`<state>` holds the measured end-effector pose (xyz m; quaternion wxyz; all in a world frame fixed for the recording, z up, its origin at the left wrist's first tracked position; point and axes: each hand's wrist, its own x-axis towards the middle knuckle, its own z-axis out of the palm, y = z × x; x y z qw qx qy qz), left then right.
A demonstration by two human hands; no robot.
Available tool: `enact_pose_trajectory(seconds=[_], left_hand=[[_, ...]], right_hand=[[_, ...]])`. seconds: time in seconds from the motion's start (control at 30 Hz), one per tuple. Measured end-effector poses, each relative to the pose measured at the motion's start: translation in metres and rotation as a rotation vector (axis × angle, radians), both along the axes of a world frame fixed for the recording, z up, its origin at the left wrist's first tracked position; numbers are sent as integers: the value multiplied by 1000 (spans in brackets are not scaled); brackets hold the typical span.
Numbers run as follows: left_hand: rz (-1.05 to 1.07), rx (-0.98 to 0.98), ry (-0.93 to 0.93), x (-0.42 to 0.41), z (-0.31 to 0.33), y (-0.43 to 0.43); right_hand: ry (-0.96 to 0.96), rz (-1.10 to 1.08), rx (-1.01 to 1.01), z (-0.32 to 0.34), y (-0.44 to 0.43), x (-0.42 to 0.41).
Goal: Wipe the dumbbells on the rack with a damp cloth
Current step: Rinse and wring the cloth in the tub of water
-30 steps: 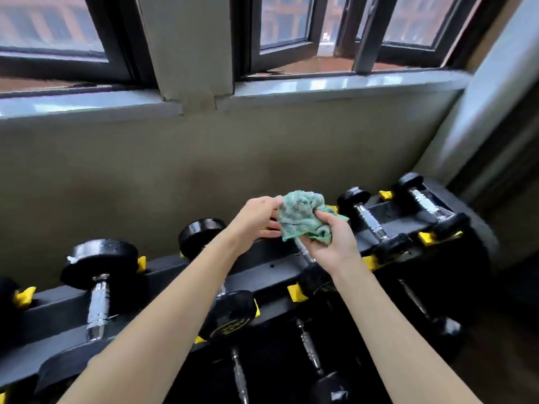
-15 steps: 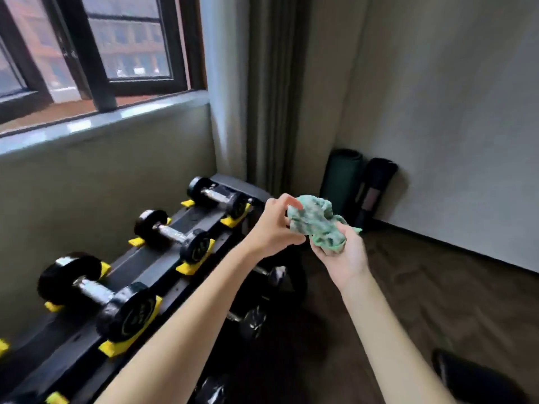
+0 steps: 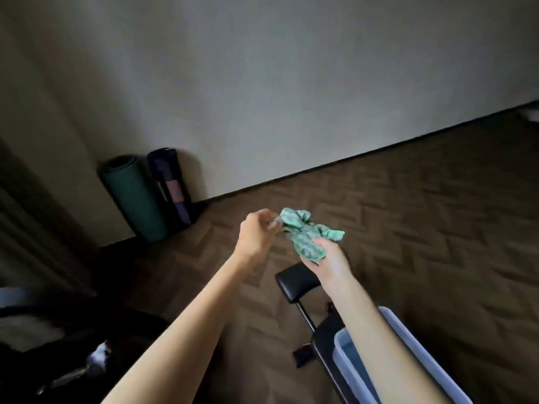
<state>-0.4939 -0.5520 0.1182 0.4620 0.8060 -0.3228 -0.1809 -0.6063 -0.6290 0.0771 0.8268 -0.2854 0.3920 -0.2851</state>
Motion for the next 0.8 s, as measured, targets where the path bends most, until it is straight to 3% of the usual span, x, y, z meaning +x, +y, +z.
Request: enact_pose_trajectory(seconds=[0.3,0.47,0.67,0.8], left_hand=[[-515,292,8,-88,-71,-134],[-731,491,2,-142,-141,-162],[-764,523,141,-174,-227,-177],[-783,568,196,-182,-294,-193]], right_hand=[[248,-464,202,-86,-68,-118],[438,-508,252,-140,-56,-177],[1140,-424,144,-216,-60,-213],[1294,-375,-58,-272,-71,-218]])
